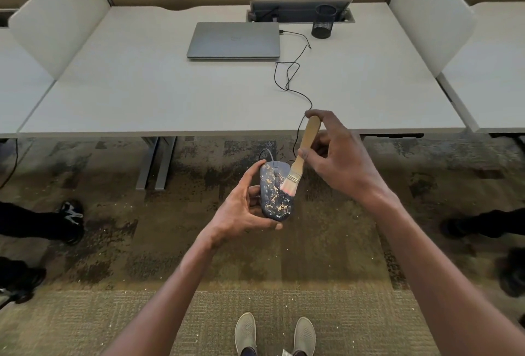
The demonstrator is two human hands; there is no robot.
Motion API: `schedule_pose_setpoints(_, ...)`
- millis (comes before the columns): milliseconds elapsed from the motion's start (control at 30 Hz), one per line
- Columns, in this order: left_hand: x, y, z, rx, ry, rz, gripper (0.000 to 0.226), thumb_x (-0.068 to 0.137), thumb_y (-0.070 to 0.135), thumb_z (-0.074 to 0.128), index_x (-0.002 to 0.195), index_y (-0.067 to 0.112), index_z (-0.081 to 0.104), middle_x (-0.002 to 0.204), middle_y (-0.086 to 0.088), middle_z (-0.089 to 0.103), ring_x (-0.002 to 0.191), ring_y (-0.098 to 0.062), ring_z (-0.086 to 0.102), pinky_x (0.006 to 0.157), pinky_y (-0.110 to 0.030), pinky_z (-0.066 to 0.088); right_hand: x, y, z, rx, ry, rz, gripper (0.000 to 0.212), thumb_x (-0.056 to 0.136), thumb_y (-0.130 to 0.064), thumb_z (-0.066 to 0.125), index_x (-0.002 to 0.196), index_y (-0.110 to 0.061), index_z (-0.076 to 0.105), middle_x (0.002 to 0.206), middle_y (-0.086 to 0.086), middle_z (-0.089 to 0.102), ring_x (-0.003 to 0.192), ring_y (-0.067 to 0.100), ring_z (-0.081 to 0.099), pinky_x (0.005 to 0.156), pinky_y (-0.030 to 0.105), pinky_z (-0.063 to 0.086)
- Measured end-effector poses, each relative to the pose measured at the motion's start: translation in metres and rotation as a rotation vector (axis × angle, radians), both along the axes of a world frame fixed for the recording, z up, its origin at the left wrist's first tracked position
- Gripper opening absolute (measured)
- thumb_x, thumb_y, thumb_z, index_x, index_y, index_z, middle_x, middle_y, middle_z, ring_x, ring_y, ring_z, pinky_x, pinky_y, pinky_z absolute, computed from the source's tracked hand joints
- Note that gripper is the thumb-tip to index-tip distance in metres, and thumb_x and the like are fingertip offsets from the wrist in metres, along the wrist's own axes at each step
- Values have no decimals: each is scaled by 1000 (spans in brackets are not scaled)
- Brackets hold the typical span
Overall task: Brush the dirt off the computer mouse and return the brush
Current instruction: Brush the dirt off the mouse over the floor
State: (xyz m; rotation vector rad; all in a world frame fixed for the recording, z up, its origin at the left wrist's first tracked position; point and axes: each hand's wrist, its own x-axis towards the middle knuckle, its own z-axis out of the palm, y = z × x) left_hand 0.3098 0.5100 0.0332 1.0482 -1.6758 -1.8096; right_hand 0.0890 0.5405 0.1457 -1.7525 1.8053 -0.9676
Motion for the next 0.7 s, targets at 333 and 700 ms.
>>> schedule_pose_setpoints(333,0,5,-2,7,-14,6,131,62,-8,94,157,44,22,128,-8,71,118,-22,72,98,-46,59,-5,4,-6,-120,-65,-156,45,91,-14,73,126,-24,46,84,-7,72,74,0,68,63,4,49)
schedule_pose_setpoints(700,-5,8,0,8,-20,-17,131,62,-8,94,156,47,22,131,-10,70,119,-23,71,99,-51,58,-5,4,-7,-82,-58,-76,44,91,-16,73,122,-26,44,87,-1,72,75,7,70,63,12,53)
